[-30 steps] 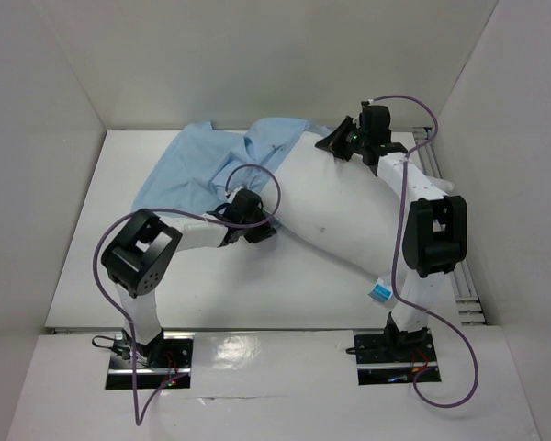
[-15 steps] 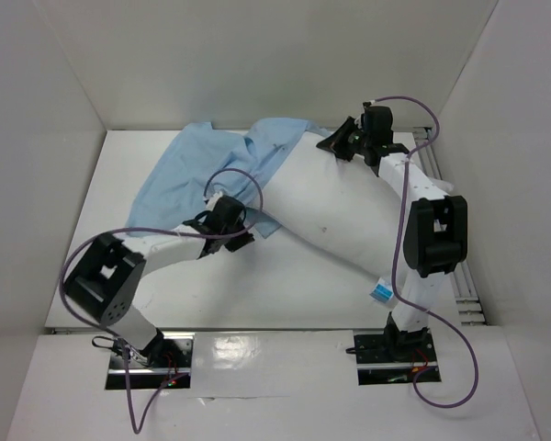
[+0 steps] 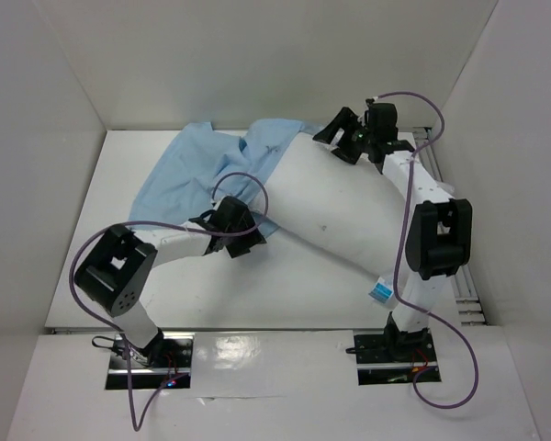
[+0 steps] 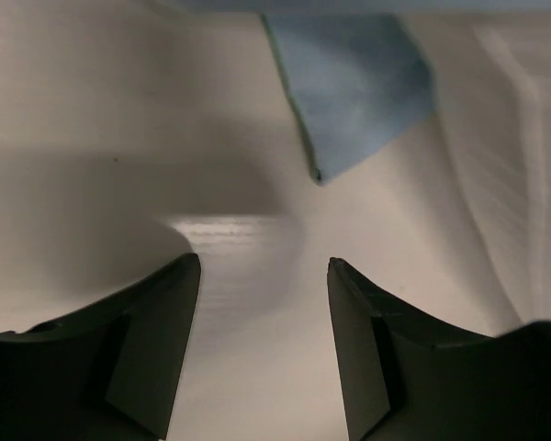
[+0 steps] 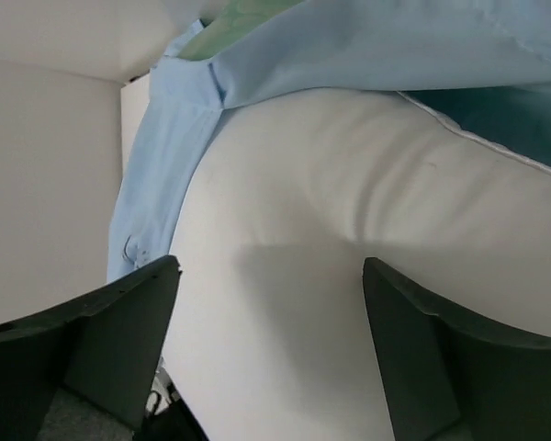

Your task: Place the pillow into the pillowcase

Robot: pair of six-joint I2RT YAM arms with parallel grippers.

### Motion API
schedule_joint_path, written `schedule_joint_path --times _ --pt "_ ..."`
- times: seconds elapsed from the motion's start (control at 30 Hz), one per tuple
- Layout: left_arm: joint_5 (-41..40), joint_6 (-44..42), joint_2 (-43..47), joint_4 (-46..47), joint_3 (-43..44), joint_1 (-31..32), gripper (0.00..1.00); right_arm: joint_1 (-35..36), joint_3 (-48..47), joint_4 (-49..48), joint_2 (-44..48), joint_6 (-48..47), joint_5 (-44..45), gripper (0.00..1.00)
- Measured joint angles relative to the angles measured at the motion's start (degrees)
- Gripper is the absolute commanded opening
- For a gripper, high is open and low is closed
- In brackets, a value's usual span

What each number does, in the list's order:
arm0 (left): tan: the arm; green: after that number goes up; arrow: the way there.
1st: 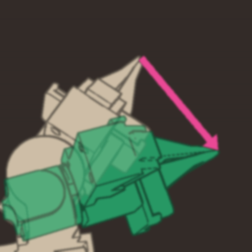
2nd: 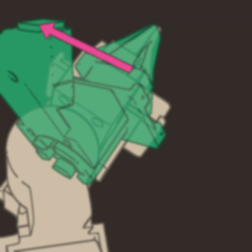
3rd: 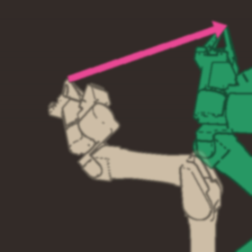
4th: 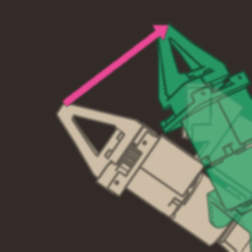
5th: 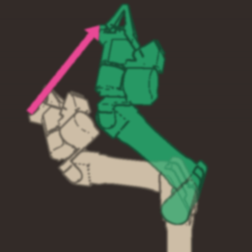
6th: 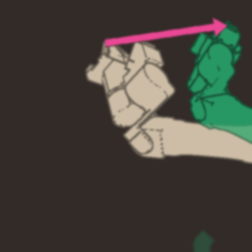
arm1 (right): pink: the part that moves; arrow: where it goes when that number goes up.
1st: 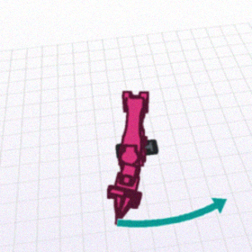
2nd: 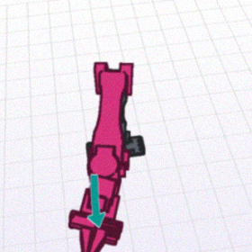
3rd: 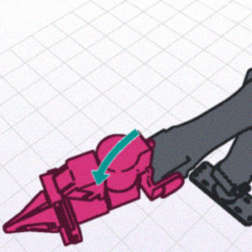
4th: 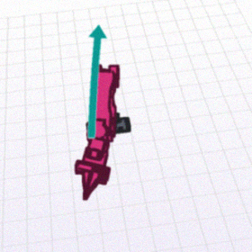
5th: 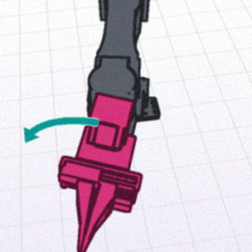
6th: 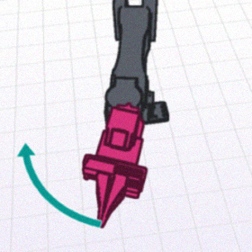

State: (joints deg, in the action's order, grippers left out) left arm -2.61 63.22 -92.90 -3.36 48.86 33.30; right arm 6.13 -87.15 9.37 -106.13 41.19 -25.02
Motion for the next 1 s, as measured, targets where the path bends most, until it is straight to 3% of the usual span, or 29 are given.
schedule_joint_path --times 0.03,0.07,0.27,0.57,0.7,0.73,1.0 --pt "0.20 0.24 -1.92 0.11 0.59 0.00 0.71 -0.02 -0.79 1.68 0.35 -1.25 0.76 0.99" --pt "0.98 0.37 -2.75 0.68 1.57 -0.04 0.71 0.02 -1.60 3.28 0.90 -2.78 1.64 1.00" --pt "1.01 0.39 -6.36 2.10 4.96 -0.07 0.67 2.23 -4.68 14.69 8.98 -15.39 11.98 1.00" --pt "-1.07 0.44 -11.67 2.82 10.62 -0.11 0.59 20.63 -3.08 23.76 17.16 -31.58 28.85 1.00" --pt "-2.34 0.74 -13.25 3.74 11.34 -0.52 0.24 21.86 1.29 25.92 17.92 -34.86 32.44 1.00" --pt "-2.73 0.63 -13.79 3.69 11.69 -0.63 0.01 21.86 2.08 26.32 17.86 -35.32 33.29 1.00" --pt "-2.97 0.35 -14.36 3.78 12.13 -1.46 0.00 23.56 3.61 27.19 15.52 -39.45 37.24 1.00"
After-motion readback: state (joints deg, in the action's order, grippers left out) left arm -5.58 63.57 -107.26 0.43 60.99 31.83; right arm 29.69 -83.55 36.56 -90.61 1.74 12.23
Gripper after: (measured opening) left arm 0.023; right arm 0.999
